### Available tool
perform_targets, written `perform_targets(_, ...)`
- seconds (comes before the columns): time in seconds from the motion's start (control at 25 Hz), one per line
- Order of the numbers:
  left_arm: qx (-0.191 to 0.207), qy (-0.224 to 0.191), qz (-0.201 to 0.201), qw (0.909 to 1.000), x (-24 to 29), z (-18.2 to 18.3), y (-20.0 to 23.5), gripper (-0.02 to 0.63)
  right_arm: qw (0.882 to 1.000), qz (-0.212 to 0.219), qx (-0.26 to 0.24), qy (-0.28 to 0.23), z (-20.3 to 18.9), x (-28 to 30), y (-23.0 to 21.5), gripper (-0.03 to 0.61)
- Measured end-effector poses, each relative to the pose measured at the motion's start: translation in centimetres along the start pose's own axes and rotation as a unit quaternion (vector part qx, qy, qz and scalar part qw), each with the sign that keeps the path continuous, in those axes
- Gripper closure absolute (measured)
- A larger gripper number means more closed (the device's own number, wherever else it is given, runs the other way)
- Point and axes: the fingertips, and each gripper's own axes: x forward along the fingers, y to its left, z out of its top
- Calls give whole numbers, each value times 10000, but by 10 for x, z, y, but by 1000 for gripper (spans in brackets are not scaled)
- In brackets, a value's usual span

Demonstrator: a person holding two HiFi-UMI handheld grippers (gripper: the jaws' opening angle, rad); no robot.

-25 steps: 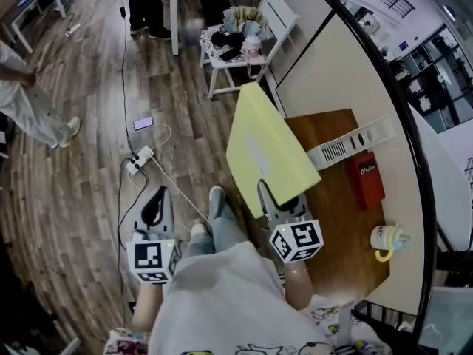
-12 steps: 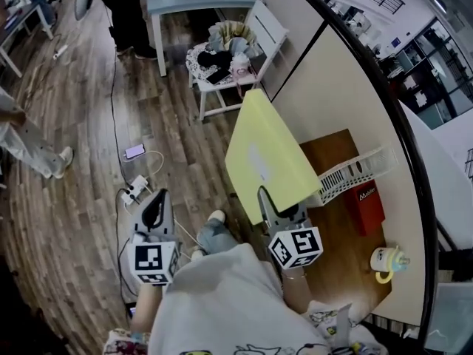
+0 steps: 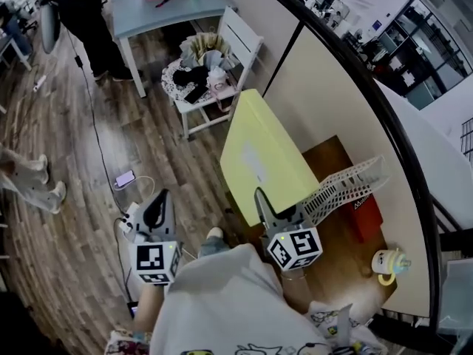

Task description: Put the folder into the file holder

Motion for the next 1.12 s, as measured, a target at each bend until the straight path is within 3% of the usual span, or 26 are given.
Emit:
perform_targets(0.36,161,52,-496,9986,45,10,-27,607,9990,-428,126,-47,2,-5,-33,414)
perform_targets(0.6,357,154,-1133,9928,70,15,-60,607,9957,-863,263,-196,4,-23,-51,414)
perform_targets(0.88,650,248,-1957,9782,114,22,-95,607,9856,-1612,429,-265,7,-38,-75,414)
perform_targets(1.12,811,198,-2830,9555,162,44,-129,607,9673,-2435,625,-337,8,-44,-96,414)
